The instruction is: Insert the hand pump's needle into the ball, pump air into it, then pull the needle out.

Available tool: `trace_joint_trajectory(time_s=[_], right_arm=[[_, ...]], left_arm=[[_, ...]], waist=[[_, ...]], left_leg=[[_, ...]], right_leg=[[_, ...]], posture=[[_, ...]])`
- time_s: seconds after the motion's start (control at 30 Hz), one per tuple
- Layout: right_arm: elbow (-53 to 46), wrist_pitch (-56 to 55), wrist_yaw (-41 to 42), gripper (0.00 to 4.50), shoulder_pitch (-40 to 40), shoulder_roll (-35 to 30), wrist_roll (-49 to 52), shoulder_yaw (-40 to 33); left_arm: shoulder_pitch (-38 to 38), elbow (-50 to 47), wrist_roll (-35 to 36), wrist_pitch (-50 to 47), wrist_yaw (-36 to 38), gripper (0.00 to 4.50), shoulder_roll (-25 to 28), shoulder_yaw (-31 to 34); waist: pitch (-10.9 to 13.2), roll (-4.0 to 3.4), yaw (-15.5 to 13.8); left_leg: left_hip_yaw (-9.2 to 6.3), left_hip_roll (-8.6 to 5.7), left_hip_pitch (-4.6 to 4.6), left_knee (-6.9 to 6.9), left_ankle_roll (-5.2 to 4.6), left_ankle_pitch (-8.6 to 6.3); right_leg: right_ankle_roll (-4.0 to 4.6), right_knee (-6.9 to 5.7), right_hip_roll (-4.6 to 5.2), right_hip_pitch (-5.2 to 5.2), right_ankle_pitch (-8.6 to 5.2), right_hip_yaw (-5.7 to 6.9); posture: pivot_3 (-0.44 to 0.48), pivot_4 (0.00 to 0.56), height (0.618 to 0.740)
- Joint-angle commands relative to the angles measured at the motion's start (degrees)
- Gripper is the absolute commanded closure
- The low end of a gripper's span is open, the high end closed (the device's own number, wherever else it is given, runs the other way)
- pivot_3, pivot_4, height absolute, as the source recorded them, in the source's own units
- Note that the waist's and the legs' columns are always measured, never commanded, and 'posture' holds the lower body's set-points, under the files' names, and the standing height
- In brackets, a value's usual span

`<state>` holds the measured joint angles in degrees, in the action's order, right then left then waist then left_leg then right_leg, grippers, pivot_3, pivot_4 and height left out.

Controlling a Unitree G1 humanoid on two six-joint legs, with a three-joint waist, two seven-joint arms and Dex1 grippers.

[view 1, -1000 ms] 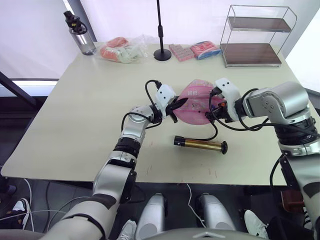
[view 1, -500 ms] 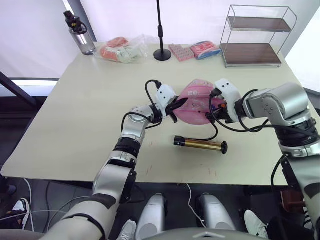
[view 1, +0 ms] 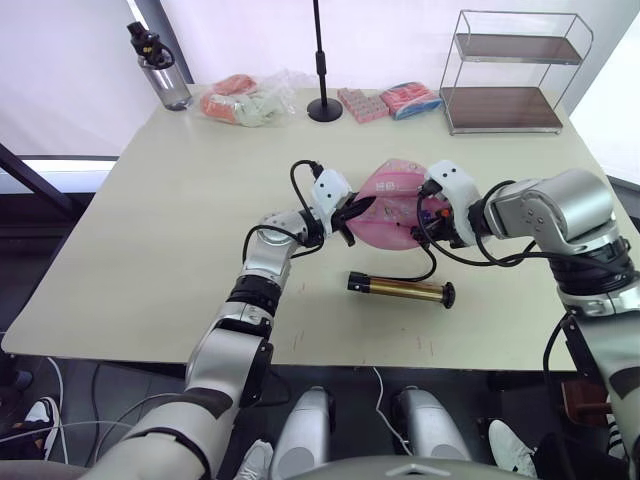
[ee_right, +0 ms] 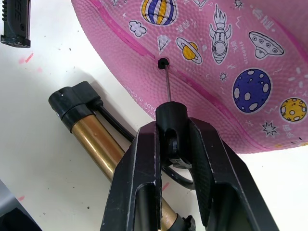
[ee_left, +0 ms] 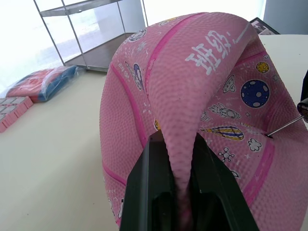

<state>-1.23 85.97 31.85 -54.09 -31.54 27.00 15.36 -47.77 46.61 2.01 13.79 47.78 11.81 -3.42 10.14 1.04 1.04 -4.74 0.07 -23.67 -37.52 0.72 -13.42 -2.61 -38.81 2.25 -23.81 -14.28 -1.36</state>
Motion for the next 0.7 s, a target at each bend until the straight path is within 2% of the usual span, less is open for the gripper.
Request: trace_joint_trajectory(time_s=[0.03,0.7], right_arm=[[-0.13,0.23,1.08,4.19,0.37,0.21,0.26,1.80],[6.18,-1.85,1.36,4.19,-2.99,3.91,-3.42,5.96]], left_arm=[[0.30,-2.61,0.50,0.38,0.72,4.45,-0.78,-0.92],[3.69,-9.84,5.32,-10.64,2.58,4.45,-3.06,-0.46]], waist=[[0.00,0.00,0.00],[-0.05,-0.01,0.37]], left_leg=[[0.00,0.00,0.00,0.00,0.00,0.00],[-0.01,0.00,0.07,-0.02,0.02,0.02]], right_leg=[[0.00,0.00,0.00,0.00,0.00,0.00],[0.02,-0.06,-0.01,0.03,0.01,0.00]], posture=[[0.000,0.150,0.731],[0.000,0.150,0.731]])
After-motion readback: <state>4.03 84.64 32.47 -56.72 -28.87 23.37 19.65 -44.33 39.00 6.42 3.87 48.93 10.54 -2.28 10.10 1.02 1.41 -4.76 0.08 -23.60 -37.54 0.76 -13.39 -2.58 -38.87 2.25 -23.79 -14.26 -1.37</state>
